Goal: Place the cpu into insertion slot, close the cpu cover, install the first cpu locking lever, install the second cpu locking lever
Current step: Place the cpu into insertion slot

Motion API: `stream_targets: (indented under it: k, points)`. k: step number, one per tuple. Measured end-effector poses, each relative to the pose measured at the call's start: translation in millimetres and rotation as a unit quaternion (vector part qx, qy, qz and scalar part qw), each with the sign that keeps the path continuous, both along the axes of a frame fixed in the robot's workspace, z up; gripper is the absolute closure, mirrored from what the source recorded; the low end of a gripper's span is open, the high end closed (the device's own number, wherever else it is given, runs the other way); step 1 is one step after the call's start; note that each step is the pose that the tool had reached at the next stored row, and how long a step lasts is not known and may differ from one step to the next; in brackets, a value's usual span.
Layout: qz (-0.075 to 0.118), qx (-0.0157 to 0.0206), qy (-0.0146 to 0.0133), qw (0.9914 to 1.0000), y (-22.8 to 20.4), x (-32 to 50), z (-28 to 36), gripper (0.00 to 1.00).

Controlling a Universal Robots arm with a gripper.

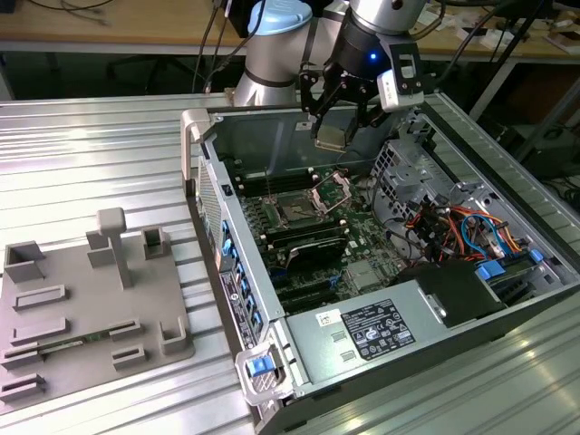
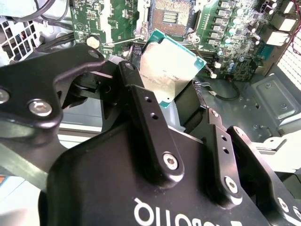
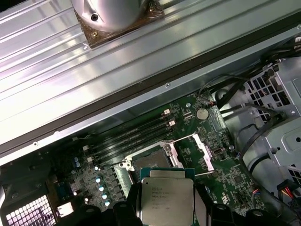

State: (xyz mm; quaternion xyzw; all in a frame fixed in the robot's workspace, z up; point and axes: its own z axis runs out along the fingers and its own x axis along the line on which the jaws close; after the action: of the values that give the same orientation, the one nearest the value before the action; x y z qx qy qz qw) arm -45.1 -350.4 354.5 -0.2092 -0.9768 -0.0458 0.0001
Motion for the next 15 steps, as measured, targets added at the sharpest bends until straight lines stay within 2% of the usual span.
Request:
stream_targets:
  k: [15]
  points:
    - [-0.007,0.0,0.0,0.99998,0.0,0.0,0.0,0.45]
